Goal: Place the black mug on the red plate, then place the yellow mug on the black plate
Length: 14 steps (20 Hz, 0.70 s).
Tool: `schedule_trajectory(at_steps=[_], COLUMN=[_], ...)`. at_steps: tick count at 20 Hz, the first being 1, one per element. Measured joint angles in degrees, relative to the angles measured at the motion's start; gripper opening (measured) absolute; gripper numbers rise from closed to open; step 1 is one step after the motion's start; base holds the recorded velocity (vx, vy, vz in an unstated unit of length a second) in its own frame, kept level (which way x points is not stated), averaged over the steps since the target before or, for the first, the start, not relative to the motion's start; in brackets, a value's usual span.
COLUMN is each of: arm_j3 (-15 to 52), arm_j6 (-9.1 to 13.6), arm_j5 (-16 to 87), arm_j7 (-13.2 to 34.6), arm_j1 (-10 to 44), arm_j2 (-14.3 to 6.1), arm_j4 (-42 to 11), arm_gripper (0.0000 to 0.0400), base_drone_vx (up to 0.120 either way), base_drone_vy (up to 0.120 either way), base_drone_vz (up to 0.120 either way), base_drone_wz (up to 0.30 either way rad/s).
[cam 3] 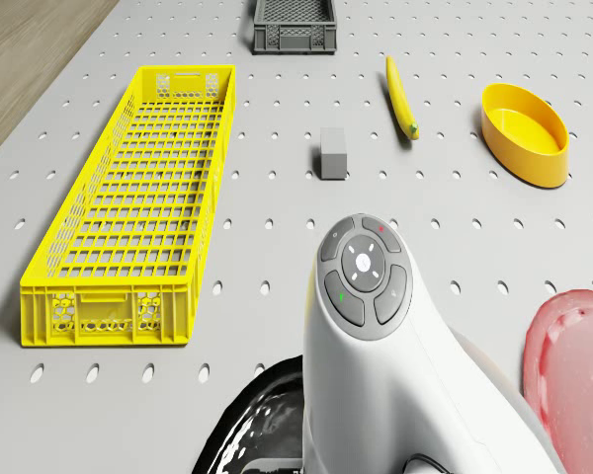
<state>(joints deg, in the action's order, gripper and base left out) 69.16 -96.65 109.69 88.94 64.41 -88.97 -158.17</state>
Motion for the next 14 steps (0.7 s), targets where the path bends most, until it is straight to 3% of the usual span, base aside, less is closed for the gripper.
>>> schedule_trajectory(at_steps=[5,9,11,14], arm_j3=[-2.9,-3.6,-2.9,-1.2], arm_j6=[-1.2,-1.4,-1.0,-0.2], arm_j5=[2.7,3.4,2.8,1.2], arm_j7=[0.1,0.0,0.0,-0.1], arm_j1=[0.7,0.9,0.6,0.1], arm_j2=[0.3,0.5,0.5,0.4], arm_j4=[1.2,1.5,1.1,0.4], arm_gripper=[0.011,0.0284,0.033,0.0367], base_drone_vx=[0.0,0.0,0.0,0.0], base_drone_vy=[0.0,0.0,0.0,0.0], base_drone_vz=[0.0,0.0,0.0,0.0], base_drone_wz=[0.0,0.0,0.0,0.0])
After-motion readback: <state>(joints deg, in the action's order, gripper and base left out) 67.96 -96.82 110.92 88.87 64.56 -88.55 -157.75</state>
